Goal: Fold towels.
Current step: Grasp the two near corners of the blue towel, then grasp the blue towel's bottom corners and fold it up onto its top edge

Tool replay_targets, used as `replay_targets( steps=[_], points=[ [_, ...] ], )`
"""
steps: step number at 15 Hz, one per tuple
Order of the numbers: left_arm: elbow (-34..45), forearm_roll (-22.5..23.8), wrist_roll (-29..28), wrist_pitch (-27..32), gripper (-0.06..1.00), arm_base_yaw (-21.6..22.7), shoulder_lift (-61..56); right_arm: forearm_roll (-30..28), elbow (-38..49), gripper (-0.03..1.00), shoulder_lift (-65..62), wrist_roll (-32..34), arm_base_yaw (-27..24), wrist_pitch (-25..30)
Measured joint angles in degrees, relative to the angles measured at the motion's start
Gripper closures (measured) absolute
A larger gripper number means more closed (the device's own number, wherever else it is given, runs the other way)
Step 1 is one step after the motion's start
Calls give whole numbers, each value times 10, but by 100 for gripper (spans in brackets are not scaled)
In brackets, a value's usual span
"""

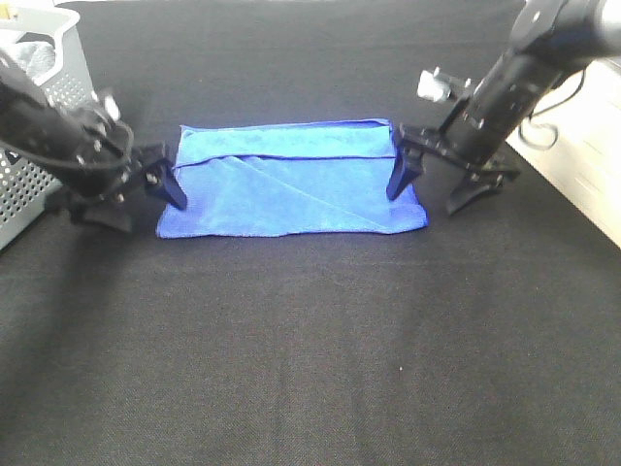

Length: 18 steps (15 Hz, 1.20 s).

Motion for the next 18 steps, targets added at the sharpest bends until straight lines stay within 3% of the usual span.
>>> replay_targets(
  steps=[3,5,6,9,10,15,18],
  points=[
    [-5,-48,37,-13,21,-3,15,69,0,27,21,-34,0,-14],
    [-19,-50,48,-18,38,-21,25,92,0,46,31,-42,0,-18],
    [-19,-50,48,-18,38,-21,25,92,0,46,31,-42,0,-18],
    [-28,-44,47,-13,85,-26,30,87,0,85,37,-25,0,-30],
    [-30,-32,40,-7,92,-26,30,83,0,94,37,-18,0,-32],
    [-30,88,-18,77,94,-14,-6,61,19,97,2,-11,0,3],
    [8,121,-26,111,94,-15,-46,66,126,97,-55,-11,1,-14]
  ],
)
